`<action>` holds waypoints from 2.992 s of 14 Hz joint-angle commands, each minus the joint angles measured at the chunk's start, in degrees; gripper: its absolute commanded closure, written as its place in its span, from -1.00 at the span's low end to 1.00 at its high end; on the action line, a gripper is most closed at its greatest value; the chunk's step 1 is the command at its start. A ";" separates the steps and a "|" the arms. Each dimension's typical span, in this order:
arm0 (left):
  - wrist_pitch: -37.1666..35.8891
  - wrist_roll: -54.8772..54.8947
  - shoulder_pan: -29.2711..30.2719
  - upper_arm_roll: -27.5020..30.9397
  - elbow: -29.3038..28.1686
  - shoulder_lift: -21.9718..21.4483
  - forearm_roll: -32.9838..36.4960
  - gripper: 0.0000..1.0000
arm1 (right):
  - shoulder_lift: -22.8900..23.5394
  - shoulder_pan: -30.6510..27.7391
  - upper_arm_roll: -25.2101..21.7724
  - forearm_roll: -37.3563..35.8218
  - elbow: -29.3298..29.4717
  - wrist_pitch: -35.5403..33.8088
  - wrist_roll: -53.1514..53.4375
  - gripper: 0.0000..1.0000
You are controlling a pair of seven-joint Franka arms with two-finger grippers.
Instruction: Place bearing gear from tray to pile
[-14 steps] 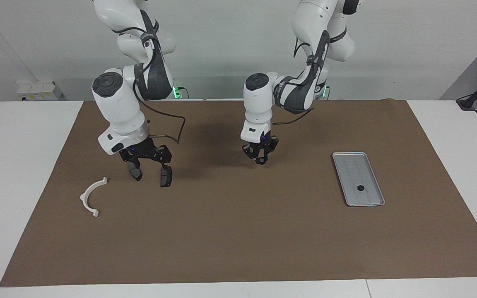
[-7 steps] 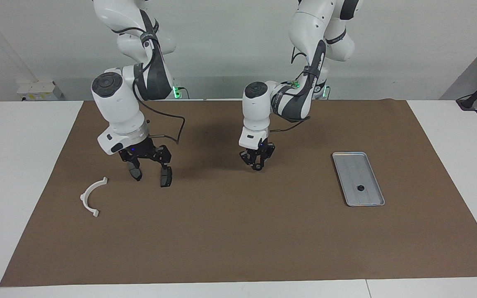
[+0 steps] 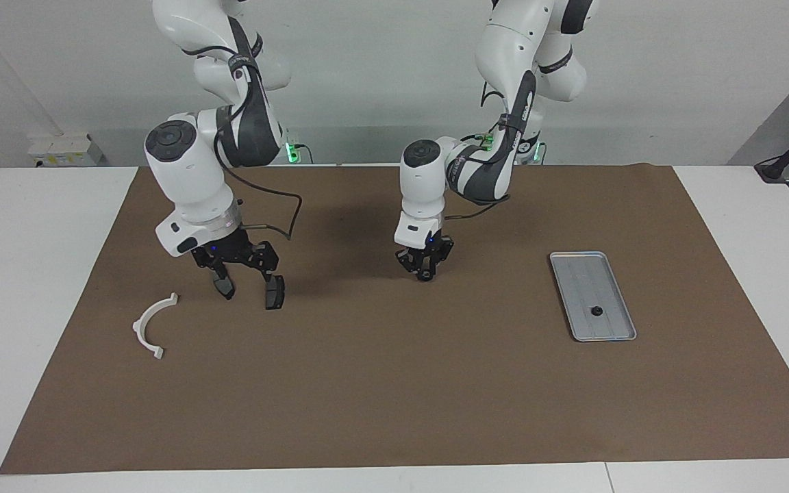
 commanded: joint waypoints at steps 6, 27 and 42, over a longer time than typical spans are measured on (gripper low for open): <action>1.47 -0.11 -0.94 0.72 -1.32 -0.41 -0.67 -0.75 | -0.63 0.00 0.40 1.01 -0.94 0.43 0.56 -1.00; -20.14 64.47 33.24 0.99 15.29 -5.86 -14.64 -0.90 | 15.51 28.72 0.14 -2.67 16.86 -1.75 55.99 -1.00; -11.63 70.45 38.60 1.43 8.88 -3.49 -17.02 -0.88 | 31.62 34.63 0.31 -7.25 29.47 -0.18 66.74 -1.00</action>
